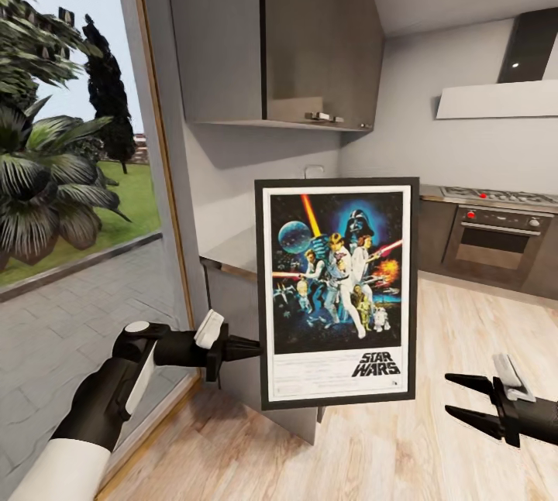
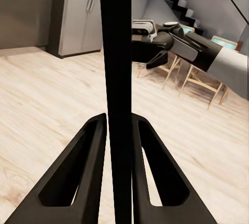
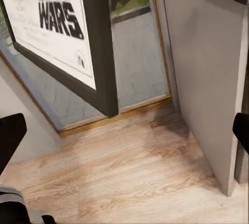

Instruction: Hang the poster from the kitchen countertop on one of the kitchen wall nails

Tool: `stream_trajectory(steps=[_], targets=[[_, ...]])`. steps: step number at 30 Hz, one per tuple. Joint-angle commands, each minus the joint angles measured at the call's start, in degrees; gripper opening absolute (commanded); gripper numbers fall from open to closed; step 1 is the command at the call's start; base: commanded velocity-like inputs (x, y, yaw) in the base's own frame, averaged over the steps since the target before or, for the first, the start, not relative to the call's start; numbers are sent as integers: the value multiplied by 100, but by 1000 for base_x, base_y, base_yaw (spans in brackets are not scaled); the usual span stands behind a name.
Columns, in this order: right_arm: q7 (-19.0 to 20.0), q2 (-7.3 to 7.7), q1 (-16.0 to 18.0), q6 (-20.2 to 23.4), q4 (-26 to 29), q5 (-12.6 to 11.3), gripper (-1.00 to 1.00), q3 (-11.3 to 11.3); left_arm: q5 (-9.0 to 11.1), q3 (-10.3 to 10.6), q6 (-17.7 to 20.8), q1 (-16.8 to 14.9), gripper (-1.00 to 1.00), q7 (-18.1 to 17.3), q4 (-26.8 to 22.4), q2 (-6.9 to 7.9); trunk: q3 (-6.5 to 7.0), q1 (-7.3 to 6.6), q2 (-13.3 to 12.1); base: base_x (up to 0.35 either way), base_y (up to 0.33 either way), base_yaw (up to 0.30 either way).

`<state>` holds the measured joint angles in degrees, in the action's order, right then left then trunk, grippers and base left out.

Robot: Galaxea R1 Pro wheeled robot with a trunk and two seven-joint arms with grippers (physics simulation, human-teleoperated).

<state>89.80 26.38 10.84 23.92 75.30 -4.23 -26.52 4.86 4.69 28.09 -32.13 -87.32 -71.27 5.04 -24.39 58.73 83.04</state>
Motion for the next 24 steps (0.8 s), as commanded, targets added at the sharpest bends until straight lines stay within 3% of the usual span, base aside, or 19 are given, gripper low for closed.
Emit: stream_trajectory(steps=[1,7,24], targets=[[20,0,69,151,1,-7,100,57,19,16,39,-4,-100,5,-7,4,-7,0,4,0,0,0],[20,-1,330,493,-5,0,100,557,21,103,39,-4,-100,5,-23,-2,-7,0,4,0,0,0],[20,-9,453,561,2,-2,100,674,22,186,39,-4,-100,5,-36,-3,-7,0,4,0,0,0]])
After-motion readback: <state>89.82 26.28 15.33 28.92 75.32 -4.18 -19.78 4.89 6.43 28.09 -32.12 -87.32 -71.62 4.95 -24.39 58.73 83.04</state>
